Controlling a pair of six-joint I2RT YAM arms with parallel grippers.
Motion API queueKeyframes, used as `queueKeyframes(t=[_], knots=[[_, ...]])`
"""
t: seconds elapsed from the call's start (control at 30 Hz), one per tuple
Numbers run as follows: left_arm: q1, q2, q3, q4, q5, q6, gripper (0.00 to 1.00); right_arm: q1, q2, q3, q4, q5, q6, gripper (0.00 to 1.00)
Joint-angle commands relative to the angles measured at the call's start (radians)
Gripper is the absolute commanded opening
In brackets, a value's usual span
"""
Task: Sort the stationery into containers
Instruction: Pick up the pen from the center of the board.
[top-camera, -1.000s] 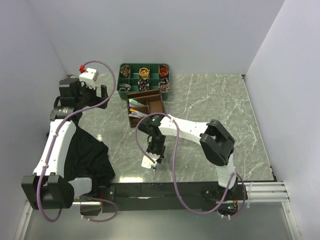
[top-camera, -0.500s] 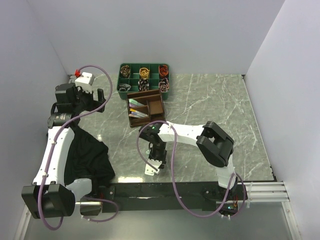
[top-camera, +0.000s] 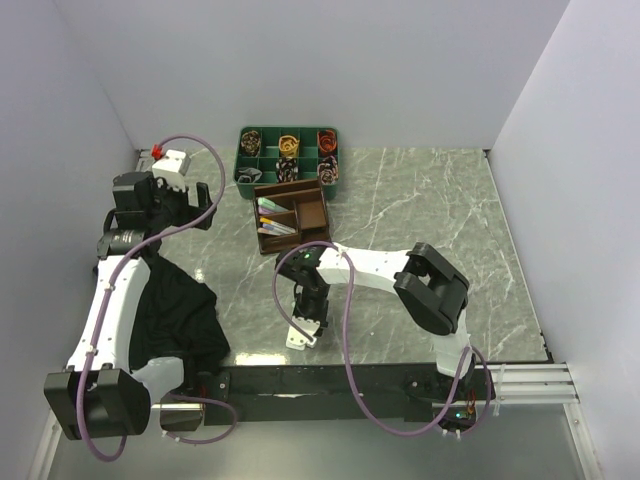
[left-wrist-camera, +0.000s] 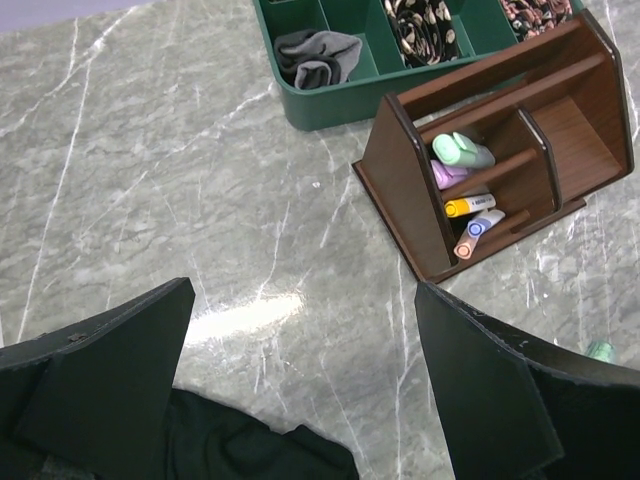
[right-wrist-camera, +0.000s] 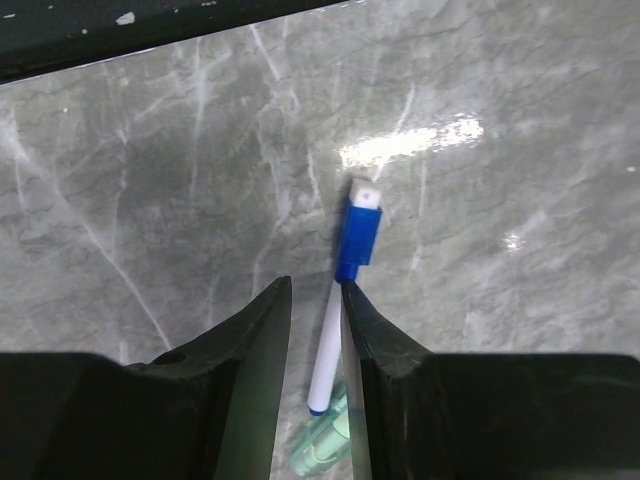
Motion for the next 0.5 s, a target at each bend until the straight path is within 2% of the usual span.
queueKeyframes(t=[0.0, 0.27, 0.47], knots=[[0.004, -0.035, -0.020, 0.026, 0.025, -0.018, 0.99, -0.006, -0.069, 0.006, 0.019, -0.050, -0.284, 0.34], [0.002, -0.040, -0.036, 0.031, 0.041, -0.032, 0.99, -0.006, -0.036, 0.029, 0.016, -0.084, -0.278, 0.40], [0.004, -0.051, -0.065, 0.040, 0.038, -0.029, 0.99, 0.000, 0.021, 0.066, 0.028, -0.107, -0.194, 0.41]])
